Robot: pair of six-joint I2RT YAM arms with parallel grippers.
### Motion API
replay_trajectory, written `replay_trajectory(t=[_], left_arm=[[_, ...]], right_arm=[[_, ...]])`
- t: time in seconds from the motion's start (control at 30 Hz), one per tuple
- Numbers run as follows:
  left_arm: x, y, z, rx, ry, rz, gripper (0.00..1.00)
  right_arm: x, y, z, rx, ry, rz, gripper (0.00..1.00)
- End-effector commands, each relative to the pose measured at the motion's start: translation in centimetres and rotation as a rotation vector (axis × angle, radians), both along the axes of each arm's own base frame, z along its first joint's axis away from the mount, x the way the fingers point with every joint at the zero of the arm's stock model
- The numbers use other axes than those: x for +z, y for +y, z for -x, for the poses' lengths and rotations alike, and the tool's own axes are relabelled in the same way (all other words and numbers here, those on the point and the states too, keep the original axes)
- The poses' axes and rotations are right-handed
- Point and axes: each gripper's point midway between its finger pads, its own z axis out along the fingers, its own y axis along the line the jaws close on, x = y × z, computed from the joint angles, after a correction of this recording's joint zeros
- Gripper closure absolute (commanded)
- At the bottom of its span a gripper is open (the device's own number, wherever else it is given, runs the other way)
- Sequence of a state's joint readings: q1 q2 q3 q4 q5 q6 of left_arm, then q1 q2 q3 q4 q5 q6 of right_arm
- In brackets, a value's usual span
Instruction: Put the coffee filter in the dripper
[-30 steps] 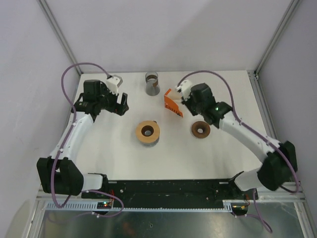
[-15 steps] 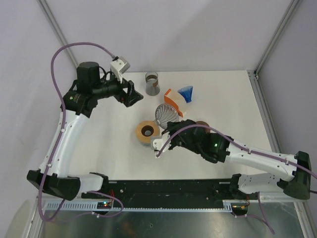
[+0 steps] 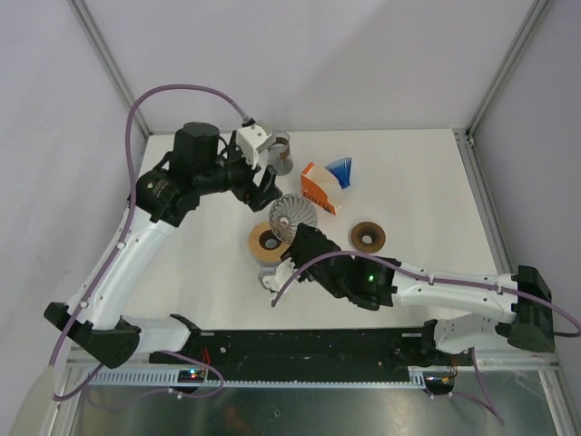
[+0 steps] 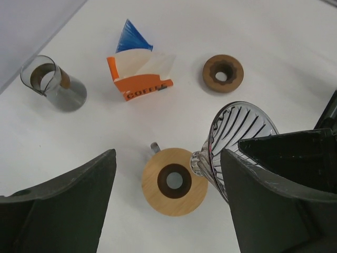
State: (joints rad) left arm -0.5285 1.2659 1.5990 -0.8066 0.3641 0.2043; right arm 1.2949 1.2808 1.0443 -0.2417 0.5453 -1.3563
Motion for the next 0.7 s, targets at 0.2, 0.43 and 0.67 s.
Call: replay_trajectory(t=[0.2,0.43,0.67], left_arm=[[-4.8,-1.3,0.4,-0.040,0.044,-0.130,0.24],[-6.7,-1.6,0.0,-0.032,0.092,-0.158,0.55],[-7.7,-1.4,-1.2,0.018,0.115,-0.171,0.99]], right_arm=[[2.6,0.7,-0.8,-0.031,-0.069,-0.063,1.00],[2.3,1.2,-1.1,-0.026,-0.044,-0.093,1.00],[2.6,2.4,-0.9,-0.009,0.076,-0.279,0.82]])
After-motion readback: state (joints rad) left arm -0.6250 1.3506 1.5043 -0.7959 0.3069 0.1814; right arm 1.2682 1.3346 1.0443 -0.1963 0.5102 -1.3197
